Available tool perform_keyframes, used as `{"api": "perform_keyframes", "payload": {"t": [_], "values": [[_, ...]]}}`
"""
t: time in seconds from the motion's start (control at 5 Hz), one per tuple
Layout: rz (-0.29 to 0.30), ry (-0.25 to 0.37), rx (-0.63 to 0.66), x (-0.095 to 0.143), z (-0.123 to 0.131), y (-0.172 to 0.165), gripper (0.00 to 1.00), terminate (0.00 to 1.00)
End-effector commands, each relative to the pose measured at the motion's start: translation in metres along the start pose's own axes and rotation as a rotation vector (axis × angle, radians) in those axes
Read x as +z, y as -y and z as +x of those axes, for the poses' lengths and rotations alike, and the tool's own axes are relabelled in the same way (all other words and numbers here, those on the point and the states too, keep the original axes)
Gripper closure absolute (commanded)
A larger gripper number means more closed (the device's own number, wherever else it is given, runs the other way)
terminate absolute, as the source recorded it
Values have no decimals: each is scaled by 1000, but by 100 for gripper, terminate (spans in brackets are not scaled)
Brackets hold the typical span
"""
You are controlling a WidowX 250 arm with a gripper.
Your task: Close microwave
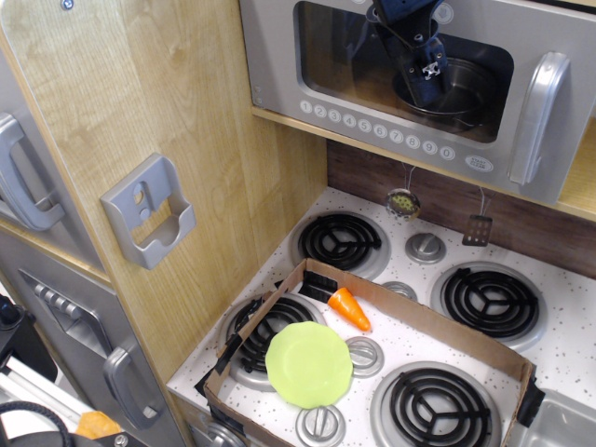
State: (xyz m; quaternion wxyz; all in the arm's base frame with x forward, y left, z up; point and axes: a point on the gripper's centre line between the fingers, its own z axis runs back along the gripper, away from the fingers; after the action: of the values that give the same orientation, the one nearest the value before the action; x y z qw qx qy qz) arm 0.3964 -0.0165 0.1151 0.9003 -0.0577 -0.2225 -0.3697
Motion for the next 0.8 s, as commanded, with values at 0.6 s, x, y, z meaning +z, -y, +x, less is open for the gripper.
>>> {"api": "perform_keyframes", "payload": {"t": [0.6], "values": [[86,73,-21,24,20,3,0,0]]}}
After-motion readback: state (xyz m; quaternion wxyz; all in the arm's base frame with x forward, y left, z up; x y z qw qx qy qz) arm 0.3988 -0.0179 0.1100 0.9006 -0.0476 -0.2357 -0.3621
